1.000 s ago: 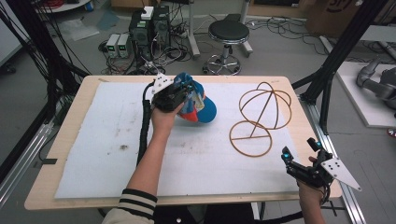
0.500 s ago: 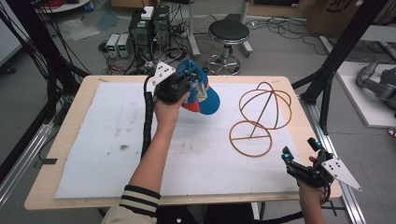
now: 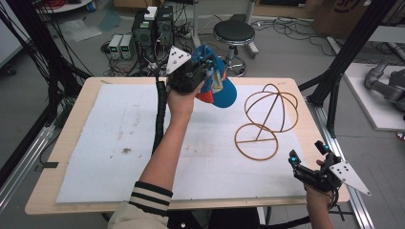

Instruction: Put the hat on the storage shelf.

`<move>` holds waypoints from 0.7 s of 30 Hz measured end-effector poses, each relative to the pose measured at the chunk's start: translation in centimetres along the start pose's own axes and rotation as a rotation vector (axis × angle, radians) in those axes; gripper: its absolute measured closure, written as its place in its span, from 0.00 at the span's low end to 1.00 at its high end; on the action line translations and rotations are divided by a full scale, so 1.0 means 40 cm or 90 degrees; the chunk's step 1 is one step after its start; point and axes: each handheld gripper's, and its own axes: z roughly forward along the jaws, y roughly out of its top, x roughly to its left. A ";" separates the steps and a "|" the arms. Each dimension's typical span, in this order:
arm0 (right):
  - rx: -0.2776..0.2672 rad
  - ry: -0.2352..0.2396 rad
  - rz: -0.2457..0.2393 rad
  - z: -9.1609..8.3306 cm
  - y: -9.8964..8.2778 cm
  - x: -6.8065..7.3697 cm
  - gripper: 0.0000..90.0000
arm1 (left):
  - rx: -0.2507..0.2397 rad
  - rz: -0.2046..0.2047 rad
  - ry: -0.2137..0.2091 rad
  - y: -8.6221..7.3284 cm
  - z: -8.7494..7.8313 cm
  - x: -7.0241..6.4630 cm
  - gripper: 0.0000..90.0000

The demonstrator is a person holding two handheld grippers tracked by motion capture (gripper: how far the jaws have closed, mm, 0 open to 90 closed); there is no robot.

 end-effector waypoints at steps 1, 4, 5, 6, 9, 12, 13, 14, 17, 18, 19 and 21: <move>0.002 0.000 0.002 -0.001 0.000 0.000 0.05 | -0.005 -0.002 0.002 0.004 0.004 -0.005 0.98; 0.002 0.000 0.002 -0.001 0.000 0.000 0.05 | -0.008 0.001 0.011 0.019 0.016 -0.014 0.98; 0.002 0.002 0.002 -0.001 0.000 0.001 0.05 | -0.012 0.000 0.011 0.024 0.020 -0.018 0.98; 0.005 0.001 0.002 -0.001 -0.001 0.002 0.05 | -0.016 -0.001 0.010 0.029 0.024 -0.022 0.98; 0.004 0.001 0.002 -0.001 -0.001 0.003 0.05 | -0.028 -0.001 0.012 0.045 0.032 -0.037 0.98; 0.003 0.002 0.001 0.000 -0.001 0.003 0.05 | -0.038 0.003 0.015 0.059 0.040 -0.053 0.98; 0.003 0.002 0.001 0.000 -0.001 0.004 0.05 | -0.040 0.003 0.018 0.062 0.043 -0.057 0.98; 0.004 0.003 0.000 -0.001 -0.001 0.004 0.05 | -0.042 0.000 0.019 0.066 0.046 -0.061 0.98; 0.001 0.004 -0.001 -0.001 0.000 0.004 0.05 | -0.047 -0.006 0.021 0.079 0.058 -0.072 0.98; 0.000 0.003 0.000 -0.002 0.001 0.004 0.05 | -0.048 -0.004 0.021 0.084 0.063 -0.078 0.98; 0.003 0.003 0.002 -0.003 0.002 0.004 0.05 | -0.053 -0.001 0.021 0.089 0.067 -0.084 0.98; 0.000 0.002 0.002 -0.004 0.001 0.003 0.05 | -0.061 0.001 0.022 0.097 0.072 -0.093 0.98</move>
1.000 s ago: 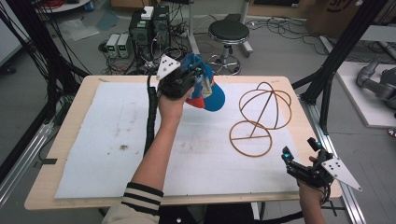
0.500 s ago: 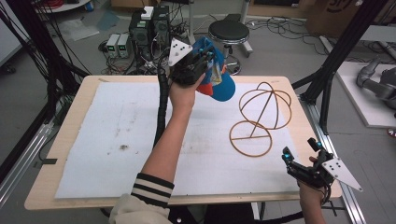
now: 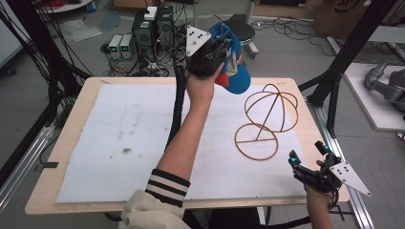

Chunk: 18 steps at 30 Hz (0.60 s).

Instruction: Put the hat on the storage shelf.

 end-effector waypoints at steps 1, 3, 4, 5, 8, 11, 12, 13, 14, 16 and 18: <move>0.000 0.000 0.000 0.000 0.000 0.000 0.05 | -0.005 -0.004 -0.001 0.003 0.003 -0.004 0.98; 0.000 0.001 -0.004 -0.002 0.000 -0.001 0.05 | -0.011 -0.007 0.003 0.008 0.009 -0.011 0.98; 0.000 0.001 -0.004 -0.002 0.000 -0.001 0.05 | -0.012 -0.011 0.003 0.009 0.011 -0.013 0.98; -0.001 0.000 -0.002 -0.003 0.000 0.000 0.05 | -0.014 -0.020 0.001 0.010 0.014 -0.015 0.98; 0.001 -0.001 -0.002 -0.007 0.001 0.000 0.05 | -0.019 -0.030 -0.002 0.016 0.021 -0.027 0.98; 0.001 -0.003 -0.001 -0.014 0.001 -0.002 0.05 | -0.030 -0.029 -0.010 0.030 0.028 -0.050 0.98; 0.001 -0.003 -0.001 -0.014 0.001 -0.002 0.05 | -0.035 -0.031 -0.017 0.035 0.029 -0.057 0.98; 0.003 -0.006 -0.003 -0.018 0.001 -0.003 0.05 | -0.040 -0.032 -0.020 0.039 0.030 -0.064 0.98; 0.003 -0.006 -0.003 -0.018 0.001 -0.003 0.05 | -0.042 -0.035 -0.023 0.042 0.031 -0.071 0.98; 0.003 -0.007 -0.002 -0.021 0.001 -0.003 0.05 | -0.044 -0.039 -0.031 0.045 0.032 -0.081 0.98; 0.001 -0.006 -0.004 -0.024 0.001 -0.004 0.05 | -0.046 -0.052 -0.043 0.045 0.033 -0.090 0.98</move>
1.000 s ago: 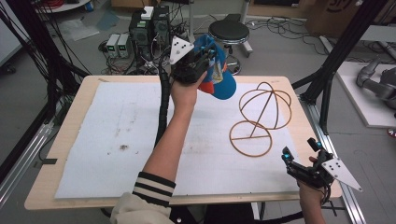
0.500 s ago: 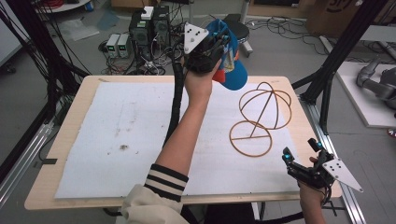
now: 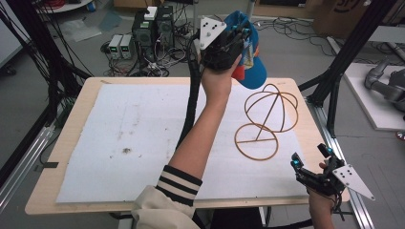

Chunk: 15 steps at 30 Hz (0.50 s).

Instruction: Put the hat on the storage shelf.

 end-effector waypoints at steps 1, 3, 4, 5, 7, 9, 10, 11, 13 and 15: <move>0.002 -0.002 -0.001 -0.004 0.001 -0.001 0.05 | -0.002 -0.008 -0.008 -0.001 0.001 -0.004 0.98; 0.001 -0.001 -0.001 -0.005 0.001 -0.001 0.05 | -0.007 -0.025 -0.023 -0.002 0.002 -0.014 0.98; -0.002 -0.004 -0.005 -0.006 0.002 -0.003 0.05 | -0.009 -0.029 -0.027 -0.001 0.002 -0.016 0.98; -0.001 -0.003 -0.003 -0.007 0.002 -0.003 0.05 | -0.011 -0.032 -0.030 0.000 0.002 -0.018 0.98; 0.000 -0.003 -0.002 -0.007 0.003 -0.003 0.05 | -0.015 -0.052 -0.038 0.003 0.000 -0.020 0.98; -0.004 -0.004 0.000 -0.004 0.002 -0.001 0.05 | -0.017 -0.060 -0.043 0.004 0.000 -0.020 0.98; -0.004 -0.004 0.000 -0.004 0.002 -0.001 0.05 | -0.015 -0.064 -0.047 0.004 -0.001 -0.022 0.98; 0.000 0.000 -0.005 -0.004 0.002 -0.001 0.05 | -0.013 -0.065 -0.051 0.003 -0.001 -0.024 0.98; 0.001 -0.001 0.000 -0.003 0.002 0.001 0.05 | -0.010 -0.064 -0.060 0.000 0.000 -0.030 0.98; 0.000 0.000 -0.005 -0.003 0.002 0.000 0.05 | -0.006 -0.069 -0.076 -0.006 0.002 -0.041 0.98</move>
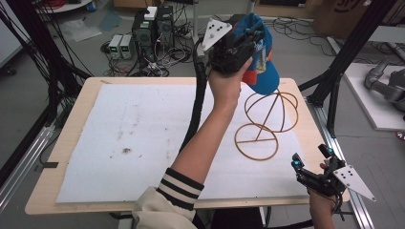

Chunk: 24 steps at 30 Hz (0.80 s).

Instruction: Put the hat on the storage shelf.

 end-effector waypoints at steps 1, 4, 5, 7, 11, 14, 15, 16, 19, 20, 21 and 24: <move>0.002 -0.002 0.002 -0.001 0.000 0.001 0.05 | -0.002 -0.004 -0.004 -0.002 0.002 -0.004 0.98; 0.001 -0.002 0.003 -0.002 0.000 0.001 0.05 | -0.004 -0.015 -0.013 -0.004 0.004 -0.011 0.98; 0.000 -0.003 0.001 -0.002 0.000 -0.001 0.05 | -0.004 -0.017 -0.016 -0.003 0.004 -0.012 0.98; -0.001 -0.002 0.001 -0.001 0.000 -0.001 0.05 | -0.006 -0.023 -0.017 0.000 0.003 -0.012 0.98; 0.001 -0.001 0.002 -0.001 0.000 0.000 0.05 | -0.008 -0.043 -0.024 0.001 0.003 -0.011 0.98; 0.000 -0.001 0.002 -0.001 0.000 0.000 0.05 | -0.001 -0.041 -0.029 -0.004 0.007 -0.015 0.98; 0.001 -0.001 0.001 -0.001 0.000 -0.001 0.05 | 0.005 -0.040 -0.032 -0.008 0.008 -0.016 0.98; 0.001 -0.001 0.001 -0.001 0.000 -0.001 0.05 | 0.009 -0.037 -0.033 -0.011 0.010 -0.019 0.98; -0.001 -0.002 0.000 -0.001 0.000 -0.001 0.05 | 0.023 -0.033 -0.044 -0.023 0.015 -0.031 0.98; -0.002 -0.003 -0.002 -0.001 0.000 -0.002 0.05 | 0.029 -0.029 -0.048 -0.027 0.017 -0.035 0.98; -0.003 -0.003 -0.001 -0.001 0.001 -0.002 0.05 | 0.036 -0.021 -0.049 -0.032 0.019 -0.041 0.98; -0.003 -0.002 0.000 -0.001 0.001 -0.002 0.05 | 0.059 0.006 -0.051 -0.047 0.025 -0.051 0.98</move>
